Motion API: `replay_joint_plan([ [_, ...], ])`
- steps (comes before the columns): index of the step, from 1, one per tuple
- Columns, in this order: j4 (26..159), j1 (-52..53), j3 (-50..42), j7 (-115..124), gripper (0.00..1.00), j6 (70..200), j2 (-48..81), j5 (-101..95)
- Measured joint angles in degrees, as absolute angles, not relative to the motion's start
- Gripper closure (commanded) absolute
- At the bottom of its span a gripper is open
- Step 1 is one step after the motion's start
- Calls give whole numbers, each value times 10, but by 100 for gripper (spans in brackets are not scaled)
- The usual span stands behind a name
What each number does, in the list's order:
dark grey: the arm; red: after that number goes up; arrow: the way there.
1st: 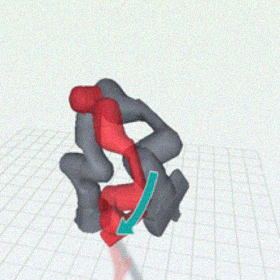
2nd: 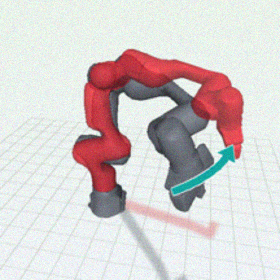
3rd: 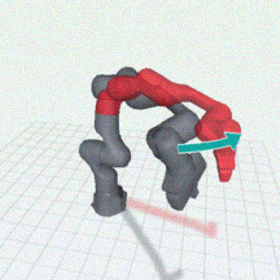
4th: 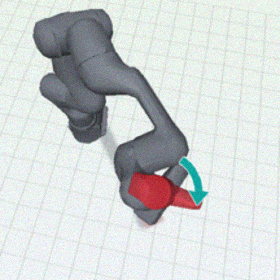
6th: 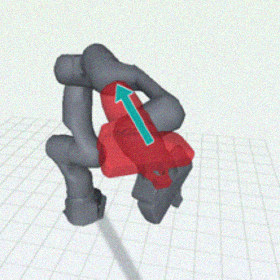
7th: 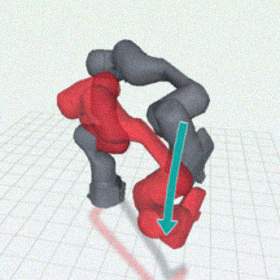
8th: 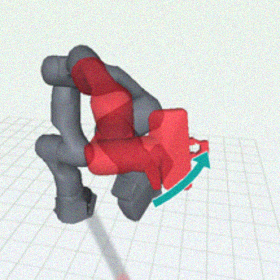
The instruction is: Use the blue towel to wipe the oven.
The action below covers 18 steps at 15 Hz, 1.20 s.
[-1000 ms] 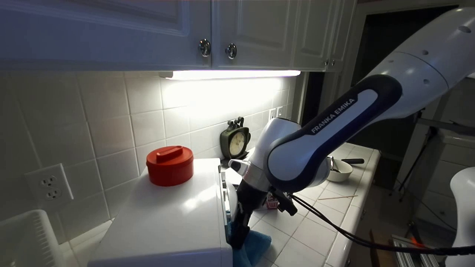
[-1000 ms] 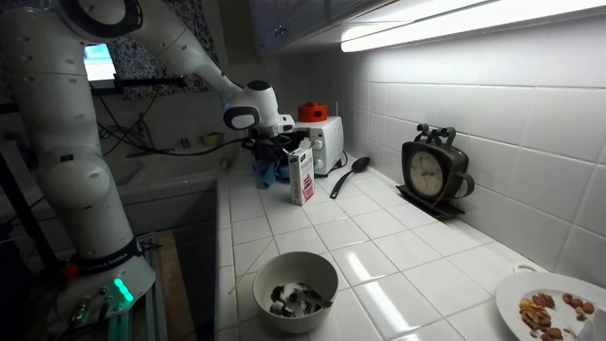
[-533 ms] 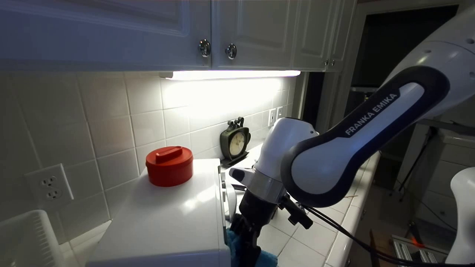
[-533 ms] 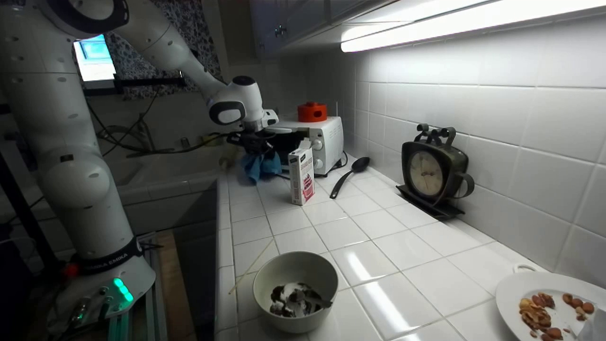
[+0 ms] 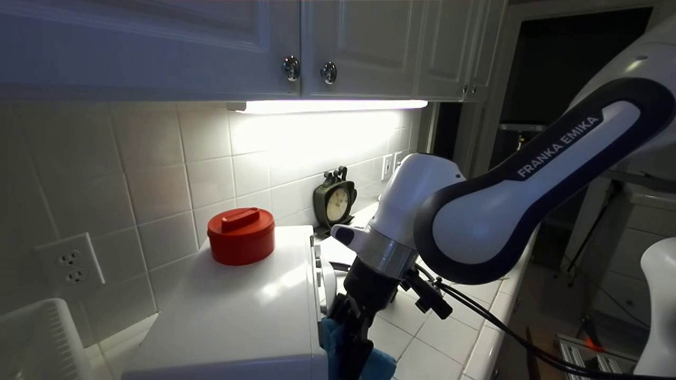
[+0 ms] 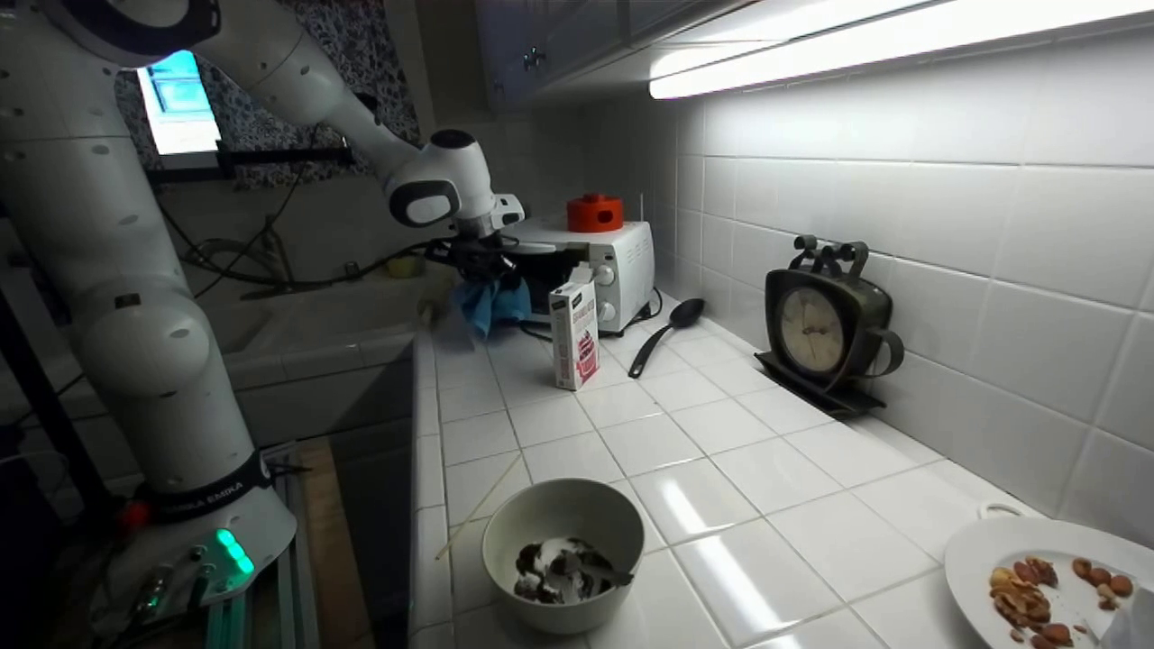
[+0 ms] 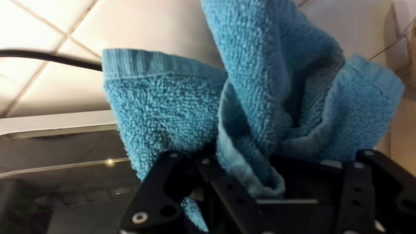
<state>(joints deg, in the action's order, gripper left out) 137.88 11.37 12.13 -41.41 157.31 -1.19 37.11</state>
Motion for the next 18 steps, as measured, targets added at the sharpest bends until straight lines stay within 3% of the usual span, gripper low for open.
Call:
replay_joint_plan([
  [9,1370,55,46,-367,100,1638,-9,371],
  [18,1361,53,42,-330,100,1675,14,339],
])
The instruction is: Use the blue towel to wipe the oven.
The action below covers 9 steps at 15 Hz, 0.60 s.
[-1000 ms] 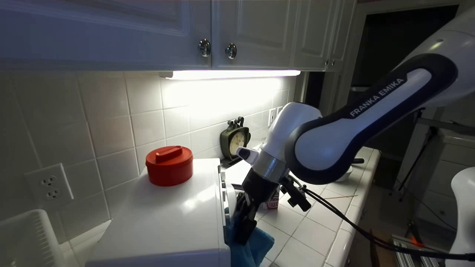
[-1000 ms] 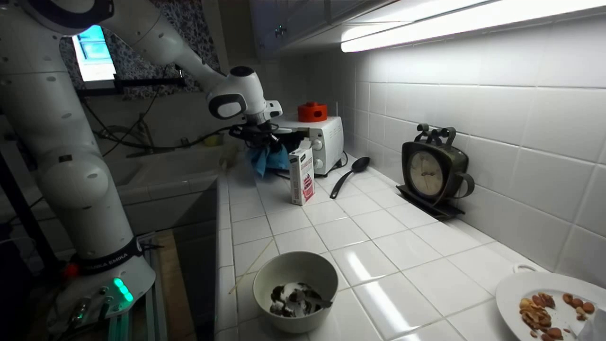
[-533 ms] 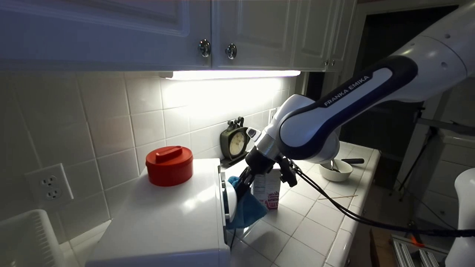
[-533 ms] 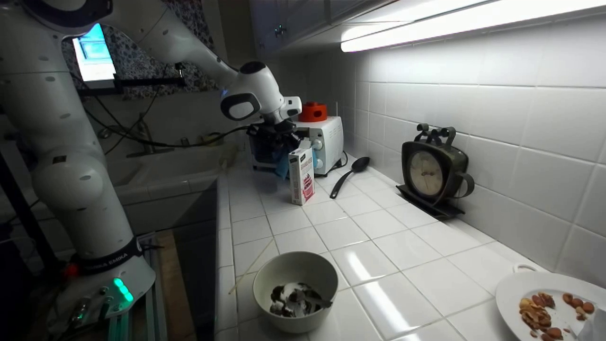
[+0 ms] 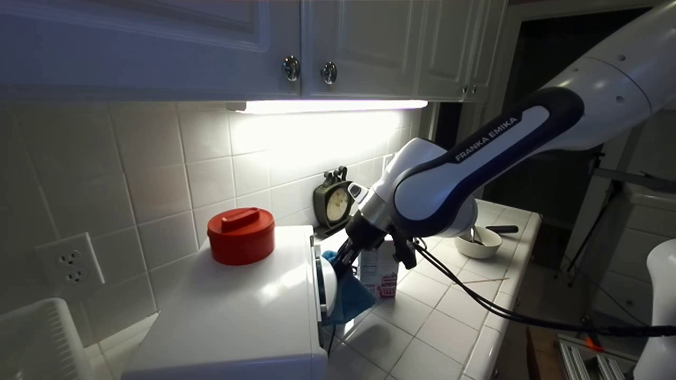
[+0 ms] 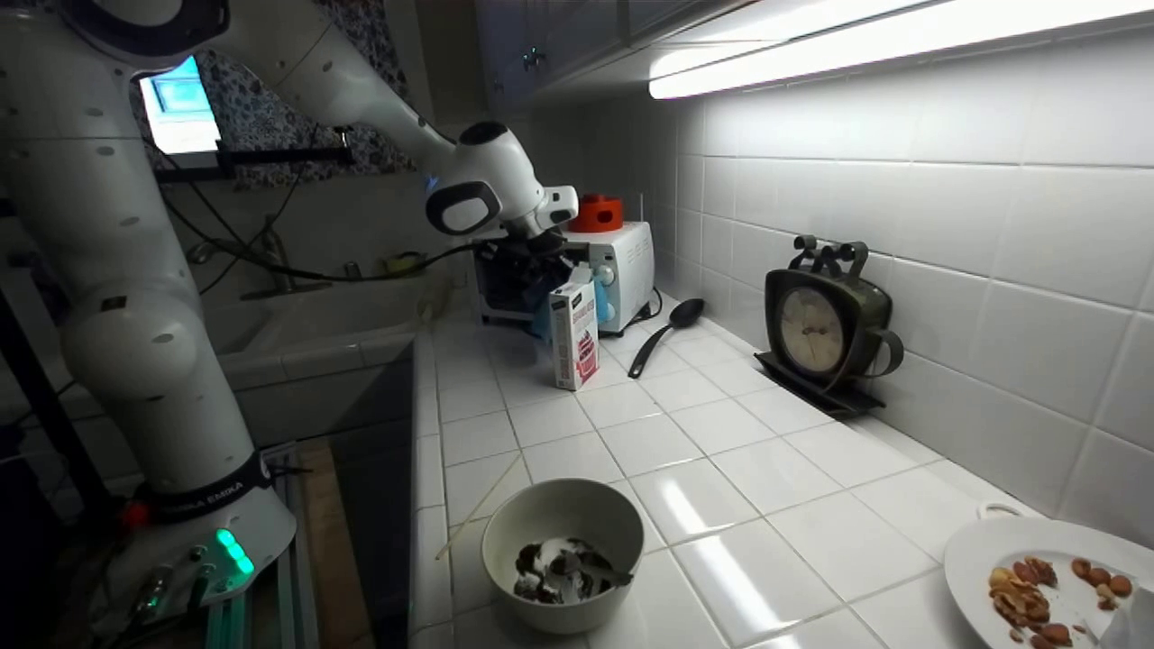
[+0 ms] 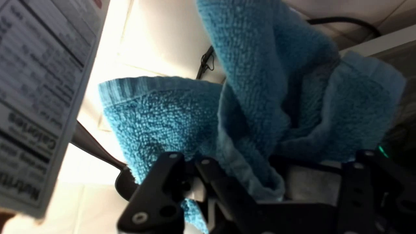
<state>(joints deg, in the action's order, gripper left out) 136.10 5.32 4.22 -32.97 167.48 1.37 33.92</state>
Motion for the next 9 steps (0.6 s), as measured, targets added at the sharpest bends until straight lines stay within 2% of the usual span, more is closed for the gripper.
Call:
replay_joint_plan([
  [9,1390,99,72,-322,100,1706,12,282],
])
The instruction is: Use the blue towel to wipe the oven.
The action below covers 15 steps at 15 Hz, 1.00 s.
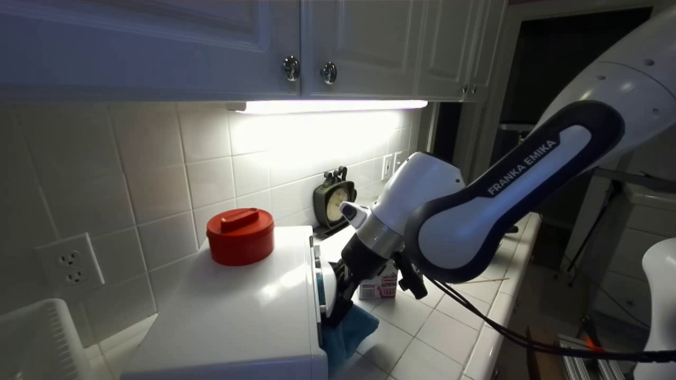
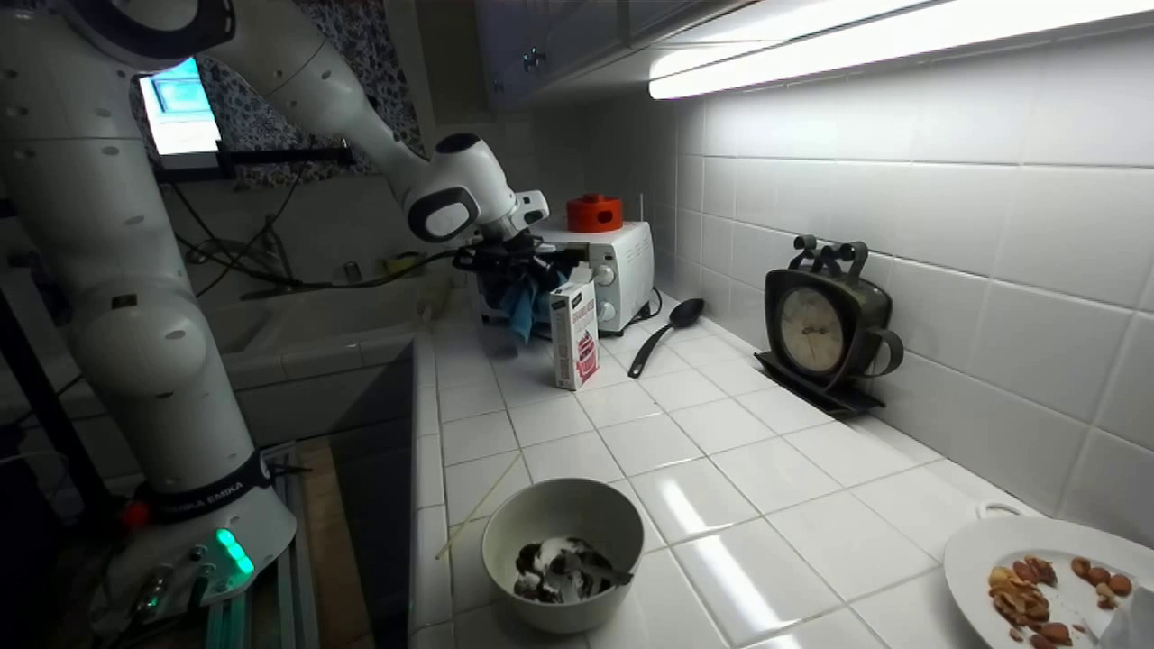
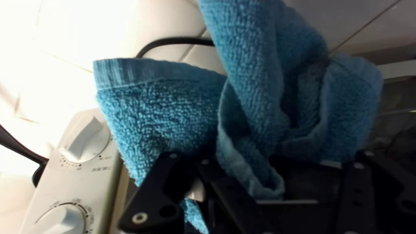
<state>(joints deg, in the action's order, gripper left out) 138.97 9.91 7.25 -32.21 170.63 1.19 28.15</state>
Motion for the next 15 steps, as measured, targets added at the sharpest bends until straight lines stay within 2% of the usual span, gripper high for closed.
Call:
replay_joint_plan([
  [10,1430,139,120,-332,100,1706,-29,276],
  [15,1469,42,120,-164,100,1618,-56,49],
])
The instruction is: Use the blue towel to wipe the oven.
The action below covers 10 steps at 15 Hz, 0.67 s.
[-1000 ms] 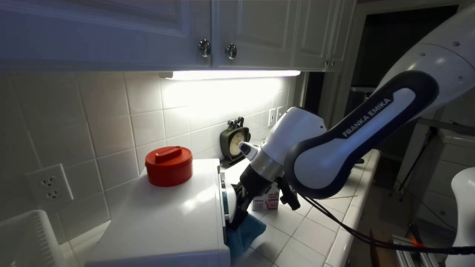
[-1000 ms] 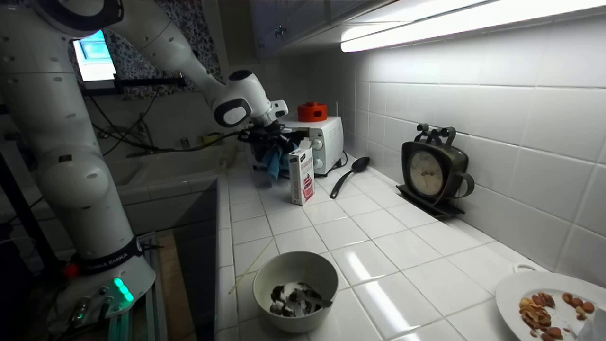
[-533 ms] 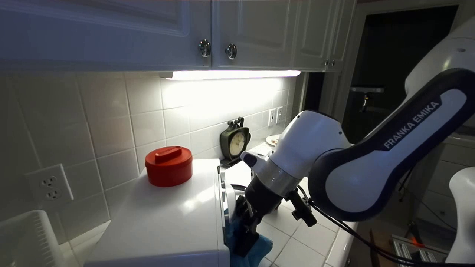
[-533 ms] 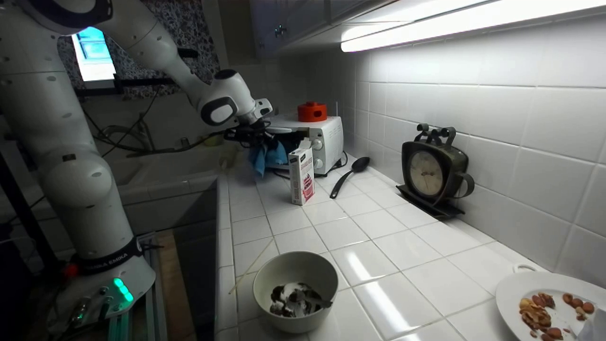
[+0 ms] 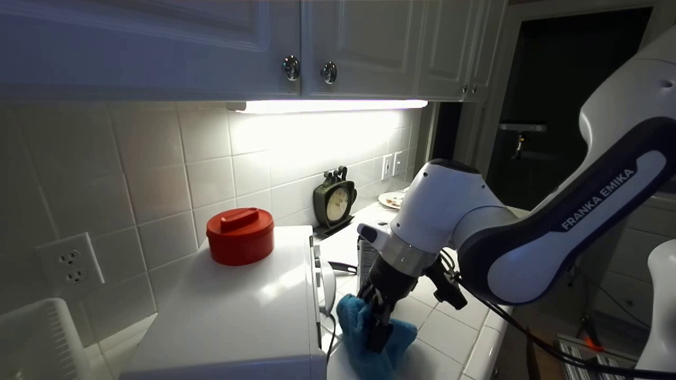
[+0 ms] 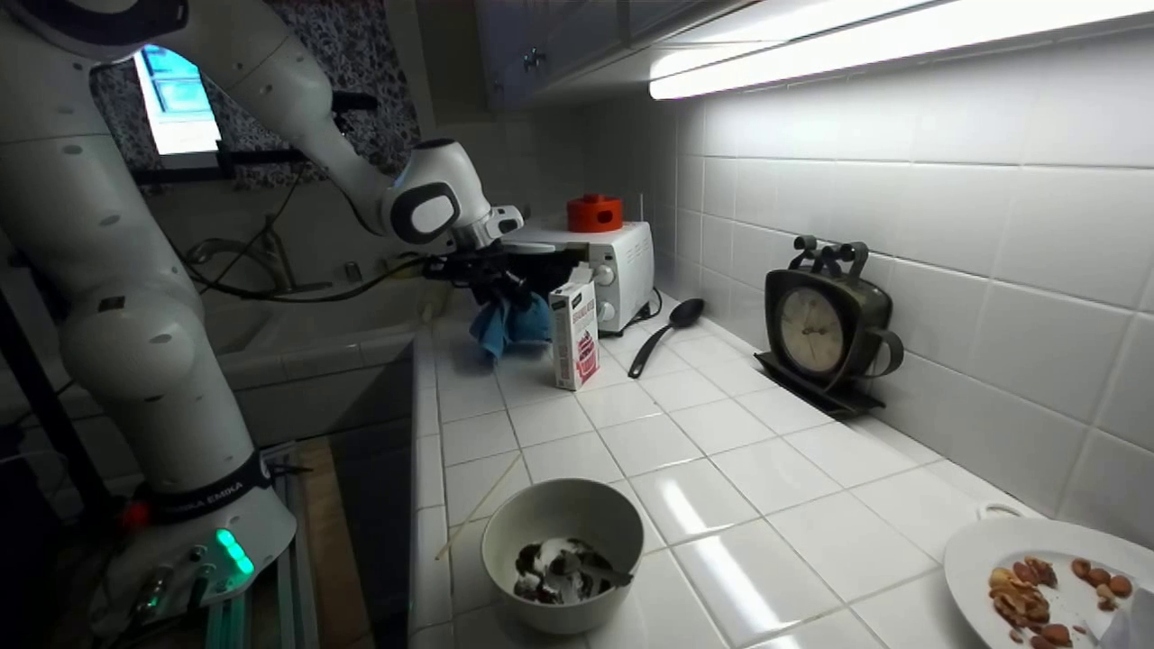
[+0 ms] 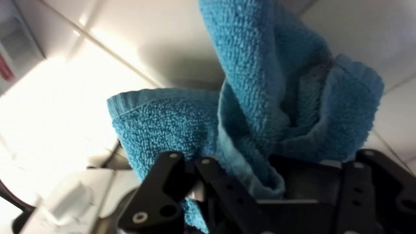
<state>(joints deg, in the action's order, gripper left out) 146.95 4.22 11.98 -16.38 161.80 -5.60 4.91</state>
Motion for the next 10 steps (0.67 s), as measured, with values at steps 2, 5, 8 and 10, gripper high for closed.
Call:
replay_joint_plan([
  [2,1467,30,103,-123,100,1525,-80,2],
  [5,1462,40,94,-111,100,1388,-115,0],
  [8,1451,45,91,-86,100,1324,-139,-2],
  [10,1445,40,83,-63,100,1324,-133,-9],
])
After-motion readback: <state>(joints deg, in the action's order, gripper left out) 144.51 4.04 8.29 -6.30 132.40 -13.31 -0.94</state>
